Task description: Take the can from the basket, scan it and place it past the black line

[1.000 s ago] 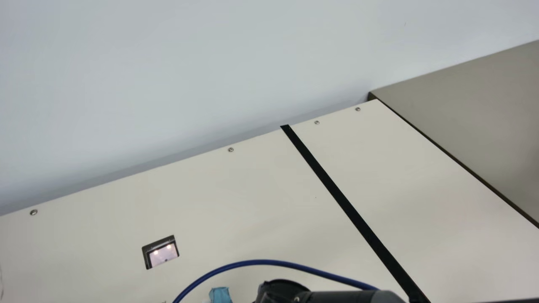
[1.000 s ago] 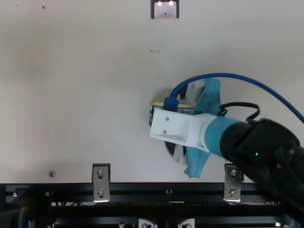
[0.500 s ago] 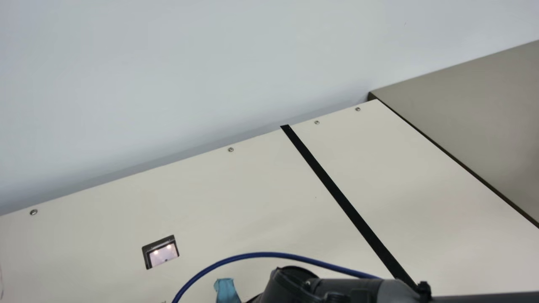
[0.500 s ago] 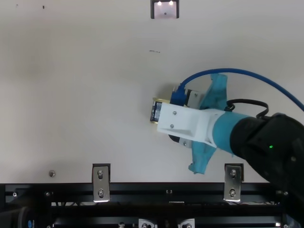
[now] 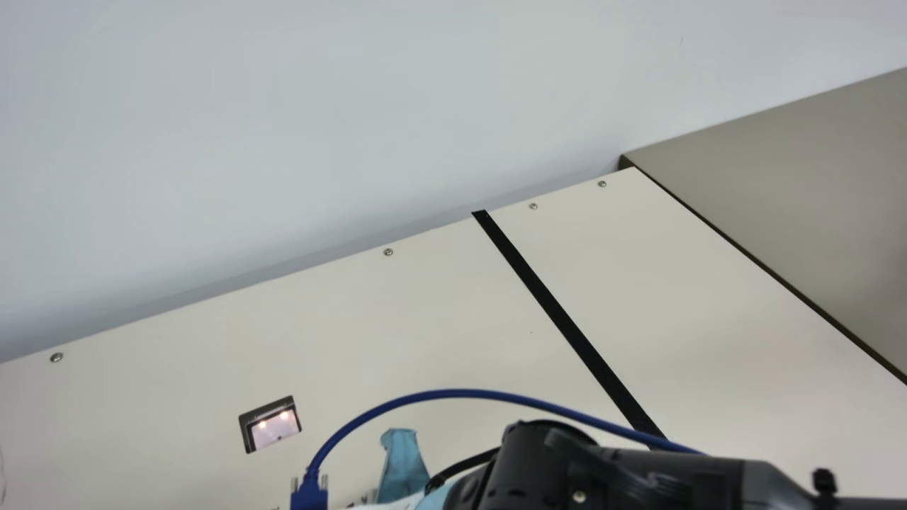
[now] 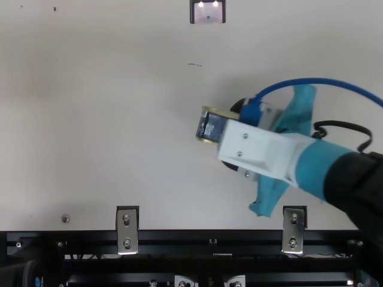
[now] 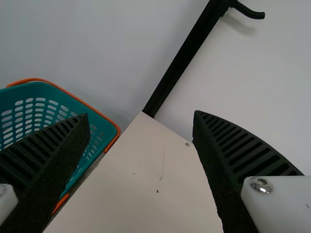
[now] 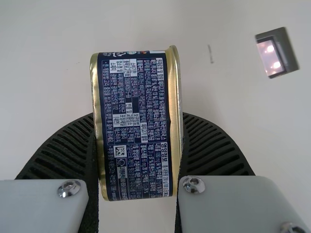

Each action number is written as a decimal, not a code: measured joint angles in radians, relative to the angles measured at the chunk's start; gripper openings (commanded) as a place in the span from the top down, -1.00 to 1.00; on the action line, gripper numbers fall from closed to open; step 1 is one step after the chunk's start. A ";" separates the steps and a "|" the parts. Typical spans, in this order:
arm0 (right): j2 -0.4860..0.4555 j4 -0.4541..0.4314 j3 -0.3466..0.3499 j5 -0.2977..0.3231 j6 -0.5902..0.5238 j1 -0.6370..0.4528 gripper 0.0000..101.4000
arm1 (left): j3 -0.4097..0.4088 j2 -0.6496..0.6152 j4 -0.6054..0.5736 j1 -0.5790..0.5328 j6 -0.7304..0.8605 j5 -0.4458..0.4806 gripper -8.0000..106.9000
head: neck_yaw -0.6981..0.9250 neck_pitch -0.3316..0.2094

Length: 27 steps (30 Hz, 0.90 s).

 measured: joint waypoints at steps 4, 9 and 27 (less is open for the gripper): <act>-0.037 -0.031 0.003 0.008 0.035 -0.019 1.00 | 0.000 0.000 0.000 0.000 0.000 0.000 -0.71 | 0.000 0.000; -0.078 -0.060 0.005 0.011 0.072 -0.043 1.00 | 0.000 0.000 0.000 0.000 0.000 0.000 -0.71 | 0.000 0.005; -0.148 -0.182 -0.003 0.001 0.259 -0.121 1.00 | 0.000 0.000 0.000 0.000 0.000 0.000 -0.71 | 0.000 0.000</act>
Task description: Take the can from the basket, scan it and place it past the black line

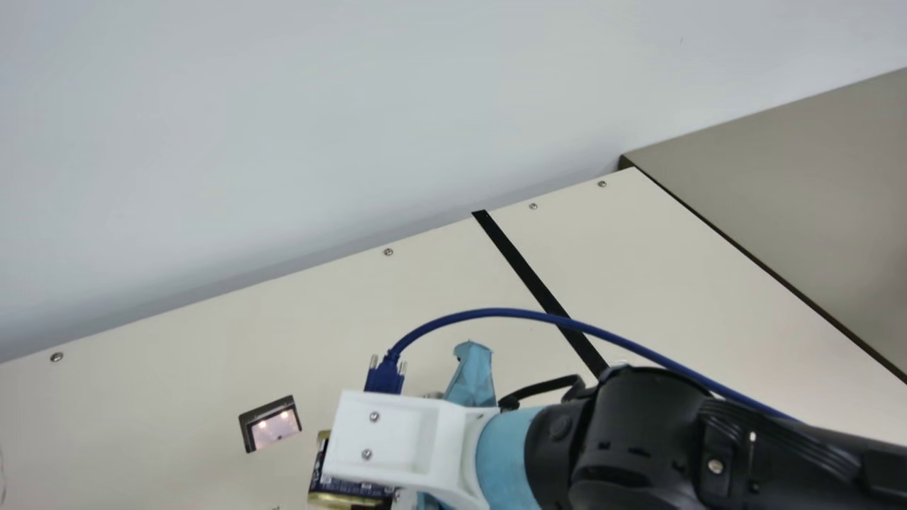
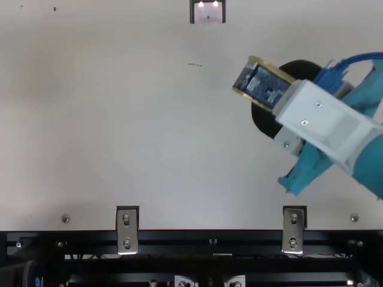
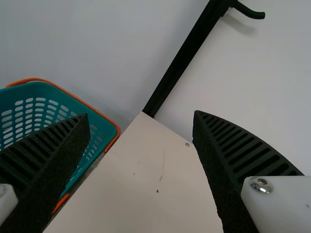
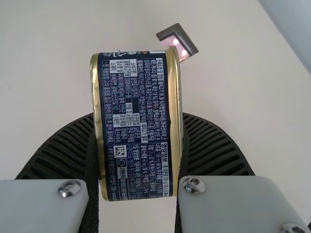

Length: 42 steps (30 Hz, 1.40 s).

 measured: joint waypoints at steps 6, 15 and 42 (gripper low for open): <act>-0.017 -0.046 0.000 -0.006 0.069 -0.029 1.00 | 0.000 0.000 0.000 0.000 0.000 0.000 -0.71 | 0.000 0.000; -0.062 -0.147 0.012 -0.045 0.192 -0.097 1.00 | 0.000 0.000 0.000 0.000 0.000 0.000 -0.71 | 0.000 0.000; -0.168 -0.382 0.083 -0.061 0.525 -0.224 1.00 | 0.000 0.000 0.000 0.000 0.000 0.000 -0.71 | -0.369 0.000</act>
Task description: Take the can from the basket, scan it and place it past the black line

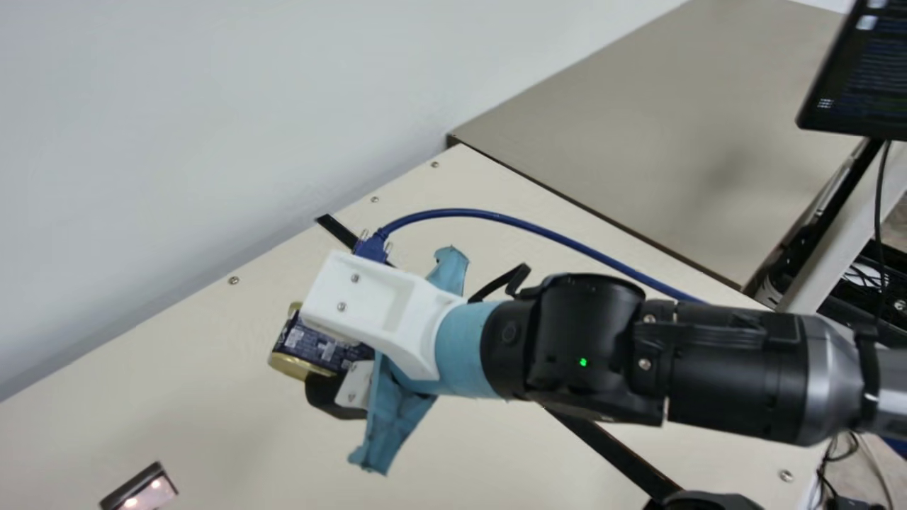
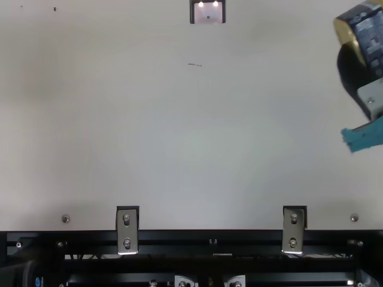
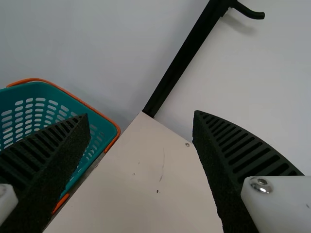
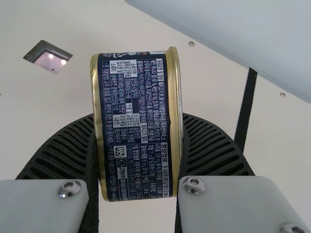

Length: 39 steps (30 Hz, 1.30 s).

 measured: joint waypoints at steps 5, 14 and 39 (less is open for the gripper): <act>-0.014 -0.034 0.007 -0.001 0.051 -0.043 1.00 | 0.000 0.000 0.000 0.000 0.000 0.000 -0.71 | 0.000 0.000; -0.030 -0.085 0.015 -0.004 0.119 -0.113 1.00 | 0.000 0.000 0.000 0.000 0.000 0.000 -0.71 | 0.000 0.005; -0.074 -0.151 0.008 0.066 0.197 -0.302 1.00 | 0.000 0.000 0.000 0.000 0.000 0.000 -0.71 | 0.000 0.005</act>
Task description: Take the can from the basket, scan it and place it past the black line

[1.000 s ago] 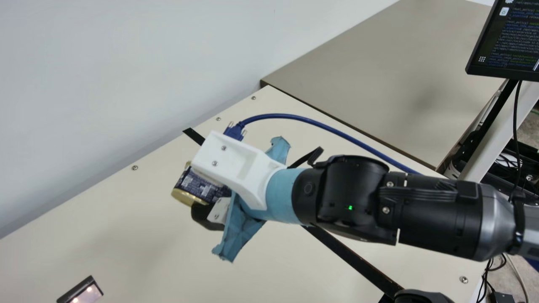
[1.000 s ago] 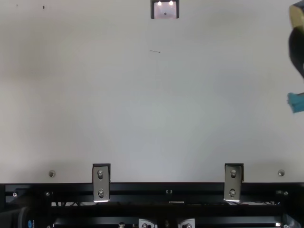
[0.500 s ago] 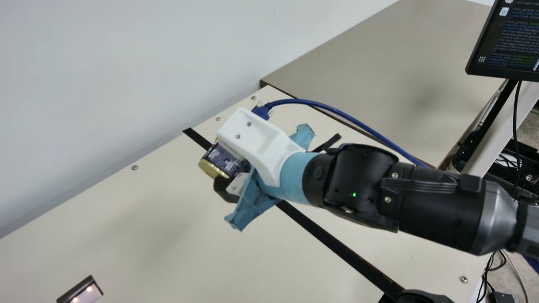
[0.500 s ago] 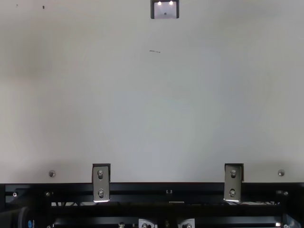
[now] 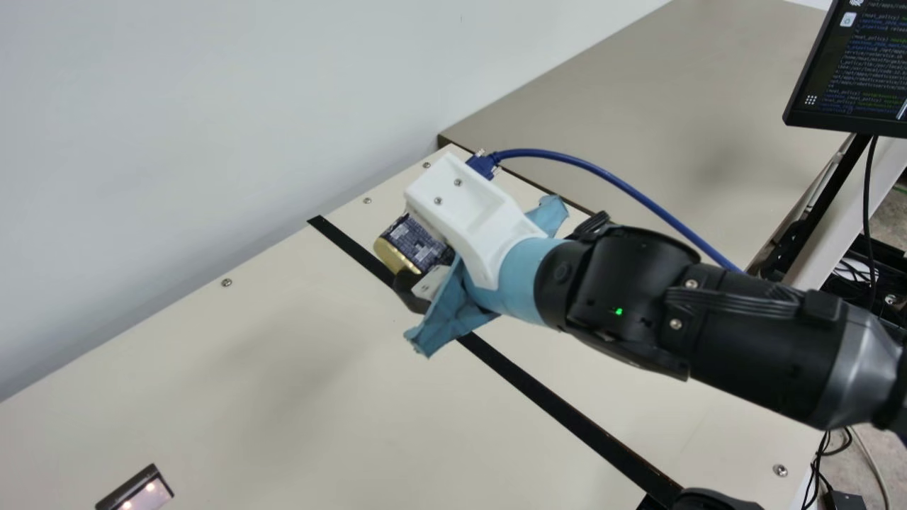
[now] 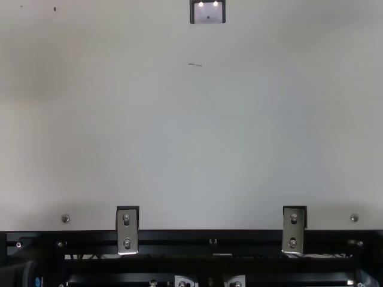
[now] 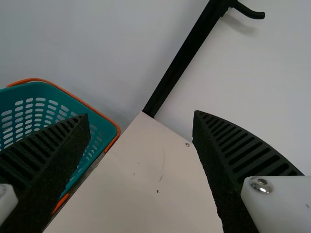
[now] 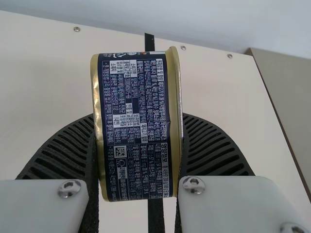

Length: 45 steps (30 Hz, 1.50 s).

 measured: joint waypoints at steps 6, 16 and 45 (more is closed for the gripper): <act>-0.034 0.050 0.010 0.010 -0.084 -0.080 1.00 | 0.000 0.000 0.000 0.000 0.000 0.000 -0.71 | 0.000 -0.005; -0.058 0.186 0.040 -0.013 -0.261 -0.249 1.00 | 0.000 0.000 0.000 0.000 0.000 0.000 -0.71 | 0.000 0.000; 0.114 0.729 0.038 -0.055 -0.975 -0.718 1.00 | 0.000 0.000 0.000 0.000 0.000 0.000 -0.71 | 0.000 0.000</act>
